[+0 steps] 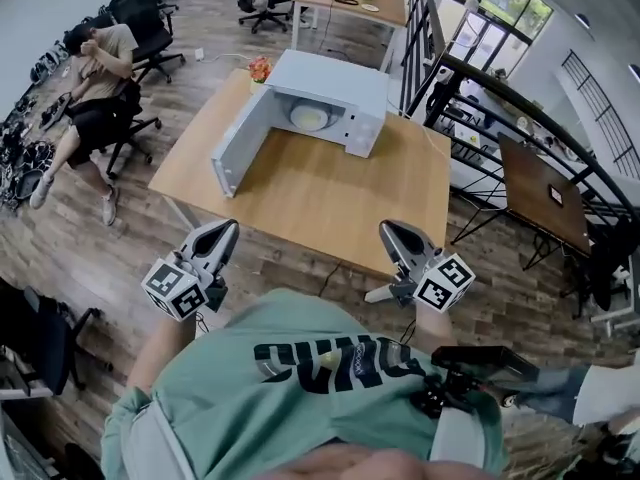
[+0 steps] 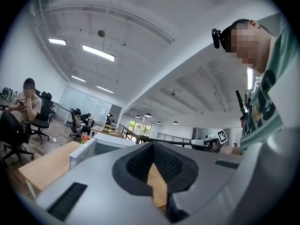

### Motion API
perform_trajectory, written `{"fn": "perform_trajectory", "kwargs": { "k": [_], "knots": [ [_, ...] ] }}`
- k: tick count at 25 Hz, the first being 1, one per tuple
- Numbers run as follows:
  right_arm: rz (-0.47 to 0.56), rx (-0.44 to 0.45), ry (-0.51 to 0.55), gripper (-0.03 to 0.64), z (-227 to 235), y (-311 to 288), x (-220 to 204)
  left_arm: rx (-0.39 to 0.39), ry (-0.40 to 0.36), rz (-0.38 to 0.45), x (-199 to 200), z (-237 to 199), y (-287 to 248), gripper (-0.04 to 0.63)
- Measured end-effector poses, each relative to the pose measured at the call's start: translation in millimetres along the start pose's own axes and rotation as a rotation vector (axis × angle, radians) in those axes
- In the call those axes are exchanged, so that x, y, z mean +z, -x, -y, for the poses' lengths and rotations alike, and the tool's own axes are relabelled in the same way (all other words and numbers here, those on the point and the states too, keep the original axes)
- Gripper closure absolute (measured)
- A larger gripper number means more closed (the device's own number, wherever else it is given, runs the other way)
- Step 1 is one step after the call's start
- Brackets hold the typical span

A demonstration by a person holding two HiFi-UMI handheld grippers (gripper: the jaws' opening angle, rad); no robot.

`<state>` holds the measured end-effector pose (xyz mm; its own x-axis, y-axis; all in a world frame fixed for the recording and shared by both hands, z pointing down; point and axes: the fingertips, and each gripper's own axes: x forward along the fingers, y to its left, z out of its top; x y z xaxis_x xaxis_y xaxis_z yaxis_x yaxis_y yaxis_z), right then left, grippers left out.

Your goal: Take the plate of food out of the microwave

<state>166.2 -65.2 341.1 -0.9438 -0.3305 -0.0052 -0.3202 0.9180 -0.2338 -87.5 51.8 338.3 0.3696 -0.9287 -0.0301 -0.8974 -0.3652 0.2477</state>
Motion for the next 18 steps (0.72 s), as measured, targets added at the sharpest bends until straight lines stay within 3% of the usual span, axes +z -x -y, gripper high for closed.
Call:
{"fn": "perform_trajectory", "kwargs": {
  "k": [11,18],
  "knots": [
    [0.013,-0.036,-0.093,0.612,64.4,29.5,-16.6,-0.013,0.007,-0.09,-20.1,17.0,-62.4,0.598],
    [0.001,-0.148,-0.062,0.612,89.0,-0.2,-10.7,-0.126,0.035,-0.09,-21.4,-36.4,-106.5,0.598]
  ]
}}
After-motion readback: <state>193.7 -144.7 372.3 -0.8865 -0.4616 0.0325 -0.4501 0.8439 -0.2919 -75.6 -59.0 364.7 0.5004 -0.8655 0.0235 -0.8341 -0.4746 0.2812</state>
